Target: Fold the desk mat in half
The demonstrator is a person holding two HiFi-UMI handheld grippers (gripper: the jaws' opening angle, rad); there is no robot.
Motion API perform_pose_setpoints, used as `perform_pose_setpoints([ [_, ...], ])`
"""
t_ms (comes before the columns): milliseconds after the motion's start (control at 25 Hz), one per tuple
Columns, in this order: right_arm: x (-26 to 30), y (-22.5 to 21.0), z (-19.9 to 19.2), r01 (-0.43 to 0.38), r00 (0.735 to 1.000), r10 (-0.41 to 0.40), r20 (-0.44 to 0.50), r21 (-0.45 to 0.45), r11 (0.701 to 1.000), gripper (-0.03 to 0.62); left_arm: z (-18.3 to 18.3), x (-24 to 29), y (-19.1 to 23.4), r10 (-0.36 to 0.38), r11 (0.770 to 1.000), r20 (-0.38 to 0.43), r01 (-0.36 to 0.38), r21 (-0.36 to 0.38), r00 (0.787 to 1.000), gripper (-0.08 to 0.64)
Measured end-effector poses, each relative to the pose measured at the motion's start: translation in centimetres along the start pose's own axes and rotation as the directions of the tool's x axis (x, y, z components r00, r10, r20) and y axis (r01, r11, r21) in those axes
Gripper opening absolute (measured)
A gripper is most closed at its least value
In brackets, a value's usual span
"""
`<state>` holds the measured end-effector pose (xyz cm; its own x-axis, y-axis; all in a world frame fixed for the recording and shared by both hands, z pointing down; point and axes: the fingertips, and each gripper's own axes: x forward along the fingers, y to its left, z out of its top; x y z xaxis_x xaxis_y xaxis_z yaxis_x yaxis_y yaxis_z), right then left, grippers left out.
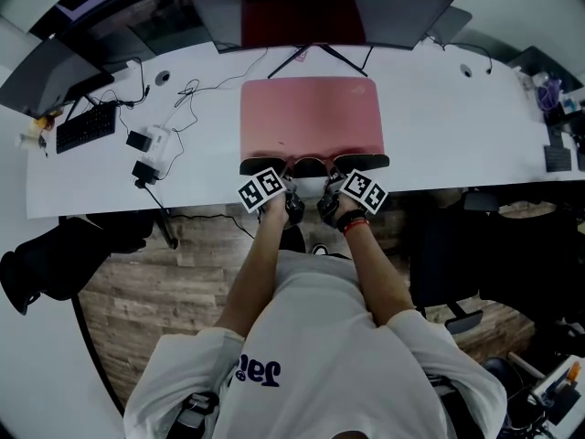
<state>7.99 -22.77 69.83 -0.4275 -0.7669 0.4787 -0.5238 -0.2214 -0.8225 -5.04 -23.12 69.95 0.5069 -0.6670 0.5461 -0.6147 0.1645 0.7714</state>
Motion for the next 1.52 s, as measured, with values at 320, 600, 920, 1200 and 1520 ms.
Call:
perform_pose_setpoints([
  [320, 1.3, 0.3, 1.0, 0.017, 1.000, -0.017, 0.022, 0.007, 1.000, 0.034, 1.2, 1.2, -0.2, -0.004, 1.000, -0.018, 0.004, -0.005, 1.000, 0.029],
  [600, 1.7, 0.7, 1.6, 0.029, 0.999, -0.030, 0.014, 0.030, 0.999, 0.035, 2.1, 1.8, -0.4, 0.009, 1.000, -0.031, -0.010, -0.007, 0.999, 0.029],
  [920, 3.1, 1.2, 2.8, 0.052, 0.999, -0.052, 0.005, 0.020, 0.998, 0.034, 3.5, 2.9, -0.6, 0.012, 0.999, -0.031, -0.013, -0.037, 0.999, 0.029],
  [1200, 4.2, 1.5, 3.5, 0.066, 0.998, -0.066, -0.004, 0.024, 0.998, 0.034, 4.5, 3.6, -0.7, 0.020, 0.999, -0.039, -0.022, -0.045, 0.999, 0.029],
  [1520, 5.2, 2.0, 4.5, 0.068, 0.998, -0.068, 0.001, 0.029, 0.997, 0.034, 5.6, 4.6, -1.1, 0.023, 0.999, -0.042, -0.025, -0.045, 0.999, 0.029],
])
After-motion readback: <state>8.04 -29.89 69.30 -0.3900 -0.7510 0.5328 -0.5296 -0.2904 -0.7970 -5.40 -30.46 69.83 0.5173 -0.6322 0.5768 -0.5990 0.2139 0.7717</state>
